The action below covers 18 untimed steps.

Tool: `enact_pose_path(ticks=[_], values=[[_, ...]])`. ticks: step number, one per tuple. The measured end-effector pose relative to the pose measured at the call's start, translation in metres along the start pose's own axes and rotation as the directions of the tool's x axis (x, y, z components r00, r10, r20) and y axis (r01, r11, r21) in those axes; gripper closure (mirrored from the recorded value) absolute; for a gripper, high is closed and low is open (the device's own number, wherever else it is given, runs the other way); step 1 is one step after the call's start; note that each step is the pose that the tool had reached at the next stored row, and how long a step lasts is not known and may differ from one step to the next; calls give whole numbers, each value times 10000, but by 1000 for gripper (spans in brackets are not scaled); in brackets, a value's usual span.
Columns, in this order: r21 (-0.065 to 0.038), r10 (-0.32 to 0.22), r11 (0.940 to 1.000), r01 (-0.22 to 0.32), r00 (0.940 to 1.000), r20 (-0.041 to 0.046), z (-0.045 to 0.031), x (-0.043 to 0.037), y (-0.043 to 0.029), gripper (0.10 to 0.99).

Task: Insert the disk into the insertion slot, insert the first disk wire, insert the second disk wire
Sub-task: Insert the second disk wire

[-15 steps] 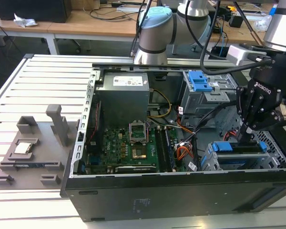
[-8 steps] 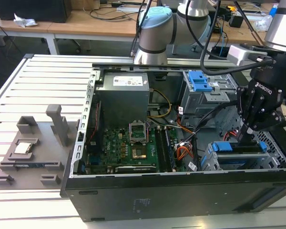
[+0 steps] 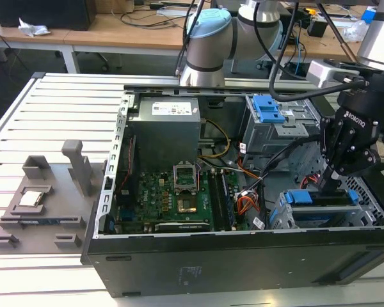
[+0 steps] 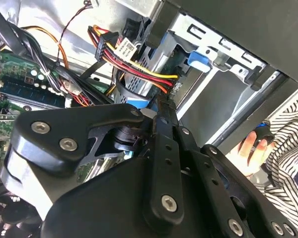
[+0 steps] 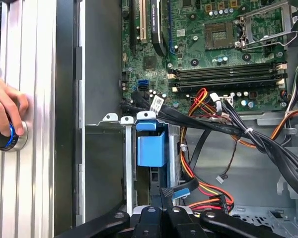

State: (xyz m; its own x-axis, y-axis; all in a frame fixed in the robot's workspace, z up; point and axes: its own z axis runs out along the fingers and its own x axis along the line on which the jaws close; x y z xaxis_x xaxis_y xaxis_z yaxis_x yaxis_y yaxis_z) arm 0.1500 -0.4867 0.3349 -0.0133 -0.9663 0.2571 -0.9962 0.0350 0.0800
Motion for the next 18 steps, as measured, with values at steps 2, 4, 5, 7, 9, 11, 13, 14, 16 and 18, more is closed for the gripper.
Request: enact_pose_path(ticks=[2, 4, 5, 7, 9, 11, 13, 14, 16, 18], values=[[3, 19, 10000, -19, 10000, 5, -16, 5, 2, 984], [40, 32, 10000, -32, 10000, 4, -74, 21, 29, 984], [53, 36, 10000, -36, 10000, 8, -85, 25, 45, 984], [21, 161, 9999, -161, 9999, 16, -79, 26, 52, 984], [-202, 981, 9950, -979, 9951, 74, -56, 19, 51, 984], [-318, 1406, 9896, -1403, 9900, 84, -54, 19, 33, 984], [-340, 1460, 9888, -1456, 9893, 79, -58, 18, -19, 984], [-357, 1513, 9879, -1509, 9885, 82, -56, 18, -24, 984], [-405, 1675, 9851, -1671, 9858, 88, -50, 19, -25, 984], [-468, 1874, 9813, -1868, 9822, 90, -40, 19, -36, 984]])
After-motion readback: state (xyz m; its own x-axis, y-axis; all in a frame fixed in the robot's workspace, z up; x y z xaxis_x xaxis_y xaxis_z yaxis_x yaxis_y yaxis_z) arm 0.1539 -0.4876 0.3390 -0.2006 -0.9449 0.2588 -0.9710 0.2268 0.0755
